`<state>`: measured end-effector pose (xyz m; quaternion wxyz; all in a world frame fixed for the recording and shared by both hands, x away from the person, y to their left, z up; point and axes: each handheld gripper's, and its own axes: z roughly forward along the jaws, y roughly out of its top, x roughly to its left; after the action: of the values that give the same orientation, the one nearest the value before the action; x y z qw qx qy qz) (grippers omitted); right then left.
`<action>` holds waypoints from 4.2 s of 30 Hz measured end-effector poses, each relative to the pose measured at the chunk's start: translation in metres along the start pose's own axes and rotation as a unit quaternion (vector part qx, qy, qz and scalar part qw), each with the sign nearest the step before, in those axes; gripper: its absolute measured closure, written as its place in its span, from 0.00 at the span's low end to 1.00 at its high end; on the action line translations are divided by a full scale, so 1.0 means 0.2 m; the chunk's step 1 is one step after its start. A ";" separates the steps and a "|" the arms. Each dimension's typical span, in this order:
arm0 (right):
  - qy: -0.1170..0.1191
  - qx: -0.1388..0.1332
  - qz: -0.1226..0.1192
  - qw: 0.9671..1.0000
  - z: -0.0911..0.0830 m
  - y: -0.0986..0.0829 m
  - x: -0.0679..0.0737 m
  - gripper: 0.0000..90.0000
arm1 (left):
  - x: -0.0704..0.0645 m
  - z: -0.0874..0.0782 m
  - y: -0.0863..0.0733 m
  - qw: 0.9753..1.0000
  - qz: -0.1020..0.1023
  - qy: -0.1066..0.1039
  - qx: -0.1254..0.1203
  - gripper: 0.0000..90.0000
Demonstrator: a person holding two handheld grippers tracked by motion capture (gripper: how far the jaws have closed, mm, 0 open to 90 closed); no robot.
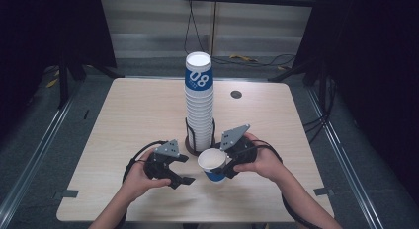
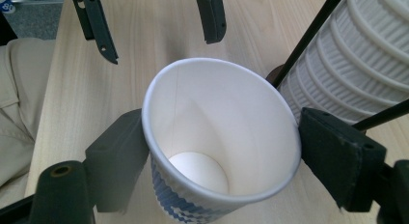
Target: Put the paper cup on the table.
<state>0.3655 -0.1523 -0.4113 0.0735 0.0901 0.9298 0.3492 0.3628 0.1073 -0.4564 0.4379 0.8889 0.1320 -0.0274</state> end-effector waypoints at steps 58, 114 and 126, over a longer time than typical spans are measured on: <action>-0.028 -0.021 0.067 0.997 -0.05 -0.25 0.04 0.13 | 0.00 0.02 -0.01 1.000 -0.007 -0.009 0.009 0.21; -0.082 -0.023 0.137 0.987 -0.15 -0.60 0.06 0.13 | 0.17 -0.10 -0.16 0.998 -0.025 0.056 0.024 0.18; -0.100 -0.026 0.157 0.982 -0.18 -0.67 0.04 0.13 | 0.22 -0.13 -0.23 0.997 -0.028 0.058 0.030 0.18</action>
<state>0.3346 -0.2724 -0.4738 0.1130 0.2672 0.8829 0.3693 0.3923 0.1636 -0.4832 0.4013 0.8977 0.1816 0.0079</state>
